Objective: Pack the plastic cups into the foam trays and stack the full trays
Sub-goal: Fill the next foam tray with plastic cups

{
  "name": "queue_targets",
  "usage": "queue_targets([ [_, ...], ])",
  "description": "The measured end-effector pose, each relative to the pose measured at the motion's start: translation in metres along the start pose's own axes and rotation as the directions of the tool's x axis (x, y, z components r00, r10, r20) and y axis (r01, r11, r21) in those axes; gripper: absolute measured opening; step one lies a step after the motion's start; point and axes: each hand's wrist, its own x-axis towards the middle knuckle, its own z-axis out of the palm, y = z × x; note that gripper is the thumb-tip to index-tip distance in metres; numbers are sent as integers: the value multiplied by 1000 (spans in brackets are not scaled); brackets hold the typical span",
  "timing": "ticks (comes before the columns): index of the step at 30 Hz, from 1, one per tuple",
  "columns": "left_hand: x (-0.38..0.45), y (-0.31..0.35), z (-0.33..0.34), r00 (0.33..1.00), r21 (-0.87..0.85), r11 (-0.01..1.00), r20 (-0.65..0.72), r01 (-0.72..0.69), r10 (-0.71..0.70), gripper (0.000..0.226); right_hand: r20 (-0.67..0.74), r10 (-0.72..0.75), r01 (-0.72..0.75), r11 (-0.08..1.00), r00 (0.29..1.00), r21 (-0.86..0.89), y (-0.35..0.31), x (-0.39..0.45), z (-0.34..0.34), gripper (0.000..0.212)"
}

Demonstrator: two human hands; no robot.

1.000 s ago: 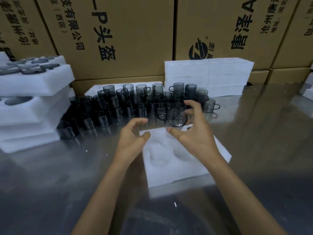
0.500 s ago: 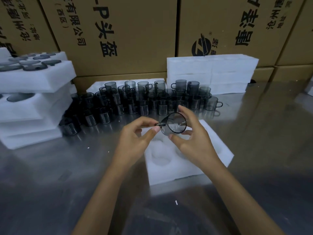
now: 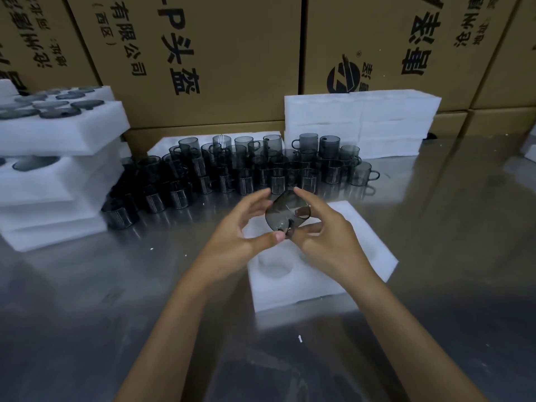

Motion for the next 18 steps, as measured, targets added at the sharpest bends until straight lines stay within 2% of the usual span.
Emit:
queue_targets([
  [4,-1,-5,-10,995,-95,994,85,51,-43,72,1,-23,23,983,1000,-183,-11,-8,5,67],
  [7,-2,-6,-10,994,-152,987,99,59,-44,68,26,-23,29,972,999,-235,-14,-6,0,67],
  [10,-1,-5,-6,997,-162,984,27,72,-69,64,82,-20,36,978,996,-203,-12,-3,-3,69],
  [15,0,-3,-6,992,-76,997,-128,9,-19,63,137,-65,58,997,988,48,-6,4,-3,55],
  [18,2,-6,-10,991,-37,999,-134,-20,15,63,141,-129,129,992,982,9,-2,5,-1,52],
])
